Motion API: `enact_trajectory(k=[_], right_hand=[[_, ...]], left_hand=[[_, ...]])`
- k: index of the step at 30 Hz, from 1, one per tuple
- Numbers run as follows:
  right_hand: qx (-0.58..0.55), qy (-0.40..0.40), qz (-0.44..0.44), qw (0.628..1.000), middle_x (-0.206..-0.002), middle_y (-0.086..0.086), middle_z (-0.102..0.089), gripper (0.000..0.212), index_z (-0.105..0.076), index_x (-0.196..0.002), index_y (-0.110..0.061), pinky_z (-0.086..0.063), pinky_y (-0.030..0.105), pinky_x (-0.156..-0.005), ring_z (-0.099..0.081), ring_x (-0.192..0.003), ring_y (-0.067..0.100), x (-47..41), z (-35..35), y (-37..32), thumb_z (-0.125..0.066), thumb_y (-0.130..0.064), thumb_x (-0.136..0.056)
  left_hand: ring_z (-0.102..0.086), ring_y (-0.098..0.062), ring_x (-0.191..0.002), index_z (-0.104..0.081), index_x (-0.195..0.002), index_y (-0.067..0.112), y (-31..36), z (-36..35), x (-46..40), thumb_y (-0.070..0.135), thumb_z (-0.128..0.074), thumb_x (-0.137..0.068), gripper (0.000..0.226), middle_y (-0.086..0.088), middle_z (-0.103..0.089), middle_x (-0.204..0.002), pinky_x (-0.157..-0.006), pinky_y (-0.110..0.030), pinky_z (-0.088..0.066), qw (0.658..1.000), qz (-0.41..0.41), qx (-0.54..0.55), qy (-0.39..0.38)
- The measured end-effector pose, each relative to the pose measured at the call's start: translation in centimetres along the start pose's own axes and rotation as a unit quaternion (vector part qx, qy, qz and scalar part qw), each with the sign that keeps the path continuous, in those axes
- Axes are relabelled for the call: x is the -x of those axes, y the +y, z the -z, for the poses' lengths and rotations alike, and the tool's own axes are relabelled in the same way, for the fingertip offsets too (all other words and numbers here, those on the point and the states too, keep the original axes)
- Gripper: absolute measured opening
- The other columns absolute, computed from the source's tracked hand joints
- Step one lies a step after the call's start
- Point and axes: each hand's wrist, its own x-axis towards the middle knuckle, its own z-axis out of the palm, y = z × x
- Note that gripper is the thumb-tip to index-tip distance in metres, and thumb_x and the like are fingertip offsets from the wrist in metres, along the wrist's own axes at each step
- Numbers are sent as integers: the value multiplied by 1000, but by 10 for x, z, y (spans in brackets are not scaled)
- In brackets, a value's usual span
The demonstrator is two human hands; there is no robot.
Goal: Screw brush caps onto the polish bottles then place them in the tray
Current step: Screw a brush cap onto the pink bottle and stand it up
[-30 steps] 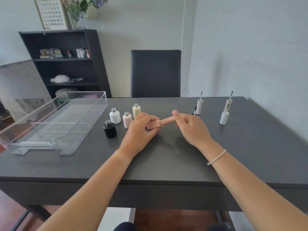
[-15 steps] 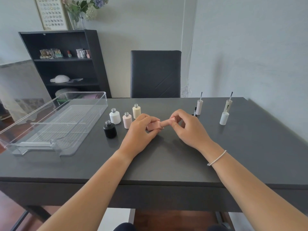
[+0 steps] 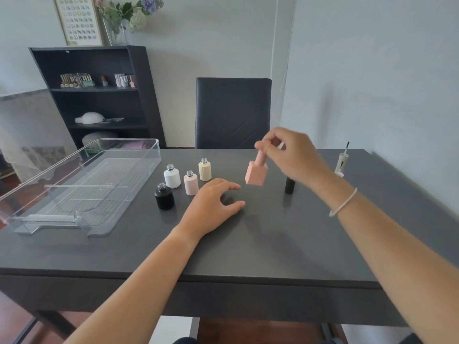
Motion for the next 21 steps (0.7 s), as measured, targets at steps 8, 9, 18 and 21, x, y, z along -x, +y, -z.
enact_trajectory(k=[8,9,18,21], right_hand=[[144,-82,-56,985,-71,-10,-52,24,-65,-83,-11,-33,26,-56,-48,-66,13,-78,2,0,-59,-34,-86],[167,-92,-63,980,-76,-7,-56,25,-65,-83,-10,-35,27,-60,-52,-69,17,-83,-3,2,-58,-34,-86],[269,-112,-87,953,-89,9,-65,27,-66,-92,-9,-39,31,-64,-57,-75,25,-106,-37,23,-59,-35,-86],[274,-106,-98,951,-83,7,-61,28,-66,-92,-9,-39,31,-63,-55,-73,25,-109,-39,29,-58,-35,-86]], left_hand=[[-50,-10,-112,-67,-108,23,-3,-3,-3,42,-63,-80,34,5,-60,-122,-88,-15,-31,997,-1,-70,-33],[-50,-10,-112,-67,-108,23,-3,-3,-3,42,-63,-80,34,5,-60,-122,-88,-14,-30,997,-1,-69,-32],[-50,-12,-111,-68,-107,23,-6,-2,-4,43,-62,-80,33,5,-61,-121,-93,-20,-36,997,1,-69,-35],[-50,-11,-110,-68,-106,24,-7,-2,-5,43,-62,-80,33,6,-61,-120,-92,-20,-36,997,1,-69,-36]])
